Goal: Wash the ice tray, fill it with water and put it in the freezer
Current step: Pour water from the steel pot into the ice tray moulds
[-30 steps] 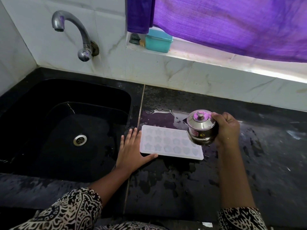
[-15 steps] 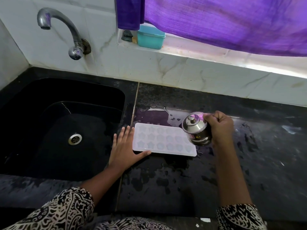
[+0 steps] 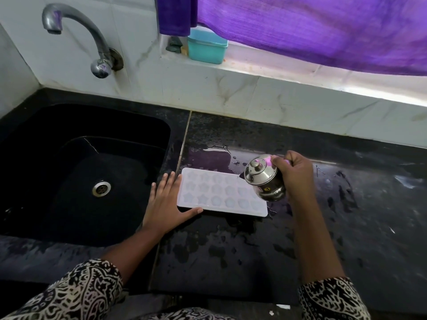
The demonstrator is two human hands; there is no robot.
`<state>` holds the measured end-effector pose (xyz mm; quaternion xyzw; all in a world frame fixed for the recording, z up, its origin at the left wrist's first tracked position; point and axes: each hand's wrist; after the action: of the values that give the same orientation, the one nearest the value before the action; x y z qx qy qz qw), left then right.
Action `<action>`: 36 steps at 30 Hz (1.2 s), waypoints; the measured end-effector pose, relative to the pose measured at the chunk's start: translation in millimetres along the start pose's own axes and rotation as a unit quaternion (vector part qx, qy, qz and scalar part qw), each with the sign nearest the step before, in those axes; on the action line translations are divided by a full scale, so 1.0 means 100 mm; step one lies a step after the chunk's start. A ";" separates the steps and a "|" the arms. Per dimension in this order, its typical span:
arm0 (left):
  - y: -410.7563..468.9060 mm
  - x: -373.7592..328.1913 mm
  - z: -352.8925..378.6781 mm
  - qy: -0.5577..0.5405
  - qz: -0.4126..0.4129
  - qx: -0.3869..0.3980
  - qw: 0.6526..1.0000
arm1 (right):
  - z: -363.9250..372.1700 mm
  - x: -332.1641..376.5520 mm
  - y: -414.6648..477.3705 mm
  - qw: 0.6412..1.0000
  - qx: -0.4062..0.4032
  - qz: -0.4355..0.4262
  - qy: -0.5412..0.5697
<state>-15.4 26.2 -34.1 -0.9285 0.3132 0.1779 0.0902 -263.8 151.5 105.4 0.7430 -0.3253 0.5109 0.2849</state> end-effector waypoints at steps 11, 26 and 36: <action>0.01 0.00 -0.01 -0.004 0.005 -0.003 1.000 | -0.05 -0.04 0.04 1.000 0.006 0.005 0.001; 0.01 -0.01 -0.03 -0.022 0.012 -0.006 1.000 | -0.06 -0.06 0.05 1.000 0.006 -0.012 0.013; 0.01 0.00 -0.02 -0.029 0.007 -0.004 1.000 | -0.03 -0.02 0.04 0.999 0.012 -0.027 0.020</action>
<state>-15.6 25.1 -31.8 -0.9211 0.3164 0.2064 0.0947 -269.1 151.6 104.5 0.7446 -0.2932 0.5213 0.2963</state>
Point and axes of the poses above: each hand's wrist, its own y-axis towards the middle knuckle, its own z-axis out of the palm, x = y × z, and after that the axes turned 4 degrees about x, right-handed
